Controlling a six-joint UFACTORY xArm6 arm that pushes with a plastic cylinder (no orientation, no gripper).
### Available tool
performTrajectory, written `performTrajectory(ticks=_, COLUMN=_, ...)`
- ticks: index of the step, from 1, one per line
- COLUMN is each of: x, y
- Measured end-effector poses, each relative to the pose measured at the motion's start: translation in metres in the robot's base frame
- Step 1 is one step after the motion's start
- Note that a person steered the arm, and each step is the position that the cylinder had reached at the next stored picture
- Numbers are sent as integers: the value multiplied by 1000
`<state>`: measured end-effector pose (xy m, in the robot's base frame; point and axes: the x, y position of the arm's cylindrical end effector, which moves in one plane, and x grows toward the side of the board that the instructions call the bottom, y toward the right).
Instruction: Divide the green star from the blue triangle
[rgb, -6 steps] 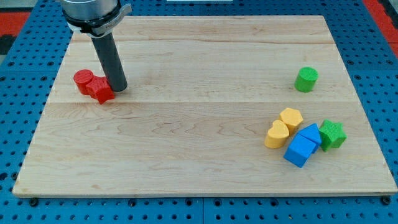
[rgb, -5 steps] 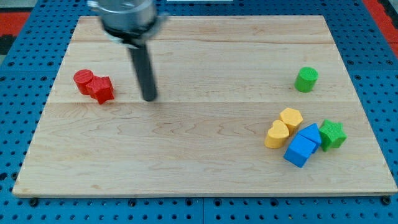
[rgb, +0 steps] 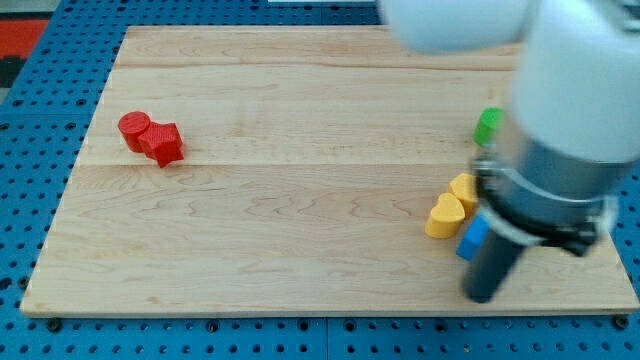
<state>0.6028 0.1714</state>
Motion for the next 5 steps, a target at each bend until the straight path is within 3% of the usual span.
performTrajectory(ticks=1, x=0, y=59)
performTrajectory(ticks=2, x=-13, y=59)
performTrajectory(ticks=3, x=-55, y=59)
performTrajectory(ticks=5, x=-66, y=59)
